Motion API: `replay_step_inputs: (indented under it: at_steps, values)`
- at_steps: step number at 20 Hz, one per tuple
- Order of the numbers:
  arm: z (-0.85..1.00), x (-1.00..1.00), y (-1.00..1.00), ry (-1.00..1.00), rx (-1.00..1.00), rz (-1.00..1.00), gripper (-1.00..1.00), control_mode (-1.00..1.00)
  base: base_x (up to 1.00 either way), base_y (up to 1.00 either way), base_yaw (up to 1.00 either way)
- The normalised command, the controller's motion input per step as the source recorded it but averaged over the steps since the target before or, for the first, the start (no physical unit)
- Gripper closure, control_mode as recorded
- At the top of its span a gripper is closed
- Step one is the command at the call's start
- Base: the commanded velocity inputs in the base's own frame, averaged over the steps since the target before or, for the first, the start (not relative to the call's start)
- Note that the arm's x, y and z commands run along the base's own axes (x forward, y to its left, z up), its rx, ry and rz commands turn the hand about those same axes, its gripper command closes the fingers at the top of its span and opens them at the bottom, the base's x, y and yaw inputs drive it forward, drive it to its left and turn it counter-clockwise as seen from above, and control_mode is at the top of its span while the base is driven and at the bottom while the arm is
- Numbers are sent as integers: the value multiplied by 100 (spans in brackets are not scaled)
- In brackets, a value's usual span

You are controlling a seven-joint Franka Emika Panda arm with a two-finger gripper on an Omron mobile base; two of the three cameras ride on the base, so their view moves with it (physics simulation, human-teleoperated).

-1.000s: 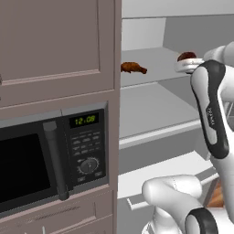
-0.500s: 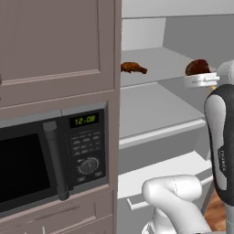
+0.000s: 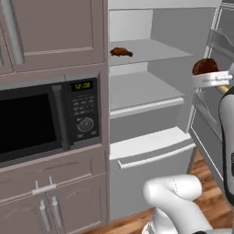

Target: Gather the potato and onion from the fridge and place them on a tray on the dining counter. Then gather the steak and chicken drumstick from the fridge and place them on the other tray.

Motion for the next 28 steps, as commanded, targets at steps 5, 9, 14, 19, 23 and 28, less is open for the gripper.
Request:
replay_step_inputs:
  at_steps: [5,9,14,19,23,28]
  values:
    - [0,0,0,0,0,0,100,100,-100,70,0]
    - [0,0,0,0,0,0,100,100,-73,39,-76]
    - [0,0,0,0,0,0,100,100,0,0,-100]
    - [0,0,0,0,0,0,100,100,0,0,-100]
    - [0,0,0,0,0,0,100,100,0,0,-100]
    - [0,0,0,0,0,0,100,100,0,0,-100]
